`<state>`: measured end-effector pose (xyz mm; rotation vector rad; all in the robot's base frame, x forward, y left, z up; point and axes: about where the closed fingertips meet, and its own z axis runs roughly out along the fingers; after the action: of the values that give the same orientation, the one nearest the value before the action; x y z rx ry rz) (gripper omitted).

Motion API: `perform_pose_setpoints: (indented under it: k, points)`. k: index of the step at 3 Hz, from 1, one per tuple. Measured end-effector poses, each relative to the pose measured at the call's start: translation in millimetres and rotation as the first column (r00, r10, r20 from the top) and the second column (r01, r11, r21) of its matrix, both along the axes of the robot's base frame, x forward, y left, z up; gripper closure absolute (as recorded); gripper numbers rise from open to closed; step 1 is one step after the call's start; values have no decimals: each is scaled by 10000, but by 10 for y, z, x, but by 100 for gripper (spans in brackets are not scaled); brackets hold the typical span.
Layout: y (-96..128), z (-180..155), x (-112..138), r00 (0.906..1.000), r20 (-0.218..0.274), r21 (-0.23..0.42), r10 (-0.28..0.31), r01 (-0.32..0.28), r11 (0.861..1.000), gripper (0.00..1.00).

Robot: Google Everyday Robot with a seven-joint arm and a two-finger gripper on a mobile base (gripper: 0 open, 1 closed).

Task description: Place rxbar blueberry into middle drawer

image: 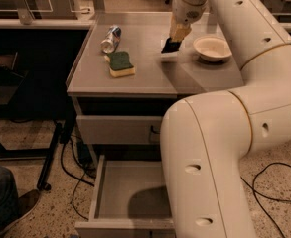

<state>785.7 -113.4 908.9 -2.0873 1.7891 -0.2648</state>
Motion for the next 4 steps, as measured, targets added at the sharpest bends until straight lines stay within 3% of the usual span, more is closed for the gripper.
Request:
perform_pose_setpoints:
  k: [1,2,3,4]
  points:
    - [53,276,-258,9990,433,-11,129,-128,9999,100]
    - [54,275,-258,9990,431,-13,129,-129,9999,100]
    - [20,384,-428,9994,347,-221,48,-40,9997,100]
    - [-36,534,-768,9994,207,-375,-271,279,9989,100]
